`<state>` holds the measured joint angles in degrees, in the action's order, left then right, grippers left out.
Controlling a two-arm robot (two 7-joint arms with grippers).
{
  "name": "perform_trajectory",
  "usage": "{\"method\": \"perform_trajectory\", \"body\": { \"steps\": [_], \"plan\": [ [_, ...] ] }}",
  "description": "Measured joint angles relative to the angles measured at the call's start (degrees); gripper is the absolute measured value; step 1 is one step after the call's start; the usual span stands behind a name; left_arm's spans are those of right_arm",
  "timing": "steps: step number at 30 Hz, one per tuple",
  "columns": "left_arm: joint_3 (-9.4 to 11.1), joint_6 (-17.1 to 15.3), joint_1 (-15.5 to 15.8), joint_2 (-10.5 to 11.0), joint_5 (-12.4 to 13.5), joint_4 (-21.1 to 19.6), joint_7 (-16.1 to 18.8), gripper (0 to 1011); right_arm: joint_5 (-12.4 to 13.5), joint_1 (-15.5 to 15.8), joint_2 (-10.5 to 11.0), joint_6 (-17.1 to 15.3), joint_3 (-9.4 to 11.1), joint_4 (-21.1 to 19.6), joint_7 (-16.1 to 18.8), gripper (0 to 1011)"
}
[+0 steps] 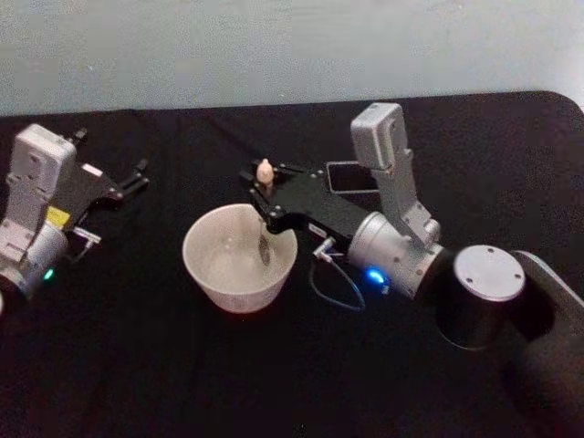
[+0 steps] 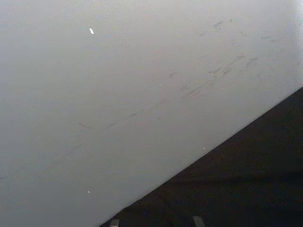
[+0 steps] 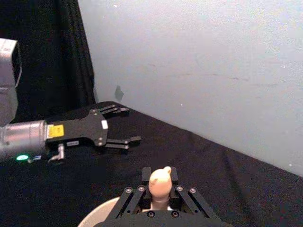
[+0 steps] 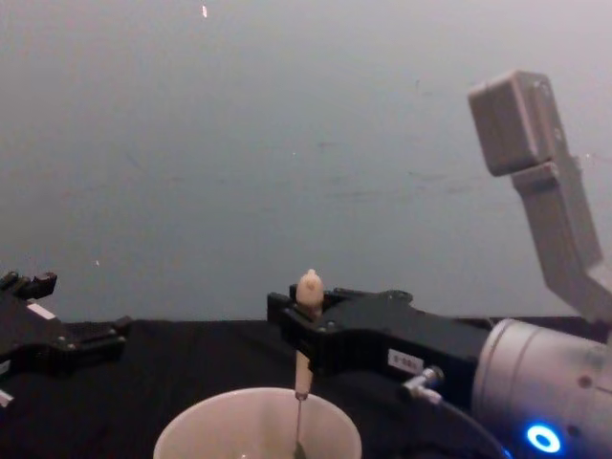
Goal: Pick up the stirring spoon with one hand, stir inside the cup, then place it back in its original position.
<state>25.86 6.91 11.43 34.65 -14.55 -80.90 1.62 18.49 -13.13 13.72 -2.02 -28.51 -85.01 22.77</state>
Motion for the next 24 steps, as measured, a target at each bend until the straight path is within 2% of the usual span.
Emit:
{"method": "perform_trajectory", "body": {
  "steps": [10, 15, 24],
  "plan": [
    [0.0, 0.0, 0.0, 0.0, 0.0, 0.0, 0.0, 1001, 1.5, 2.93, 2.57, -1.0, 0.24, -3.87, 1.34, 197],
    [0.0, 0.0, 0.0, 0.0, 0.0, 0.0, 0.0, 1001, 1.8, 3.99, 3.51, -1.3, -0.33, -5.49, 1.8, 197],
    [0.0, 0.0, 0.0, 0.0, 0.0, 0.0, 0.0, 1001, 1.85, 4.26, 3.33, -1.64, -1.8, -6.3, 1.96, 197]
  ]
}}
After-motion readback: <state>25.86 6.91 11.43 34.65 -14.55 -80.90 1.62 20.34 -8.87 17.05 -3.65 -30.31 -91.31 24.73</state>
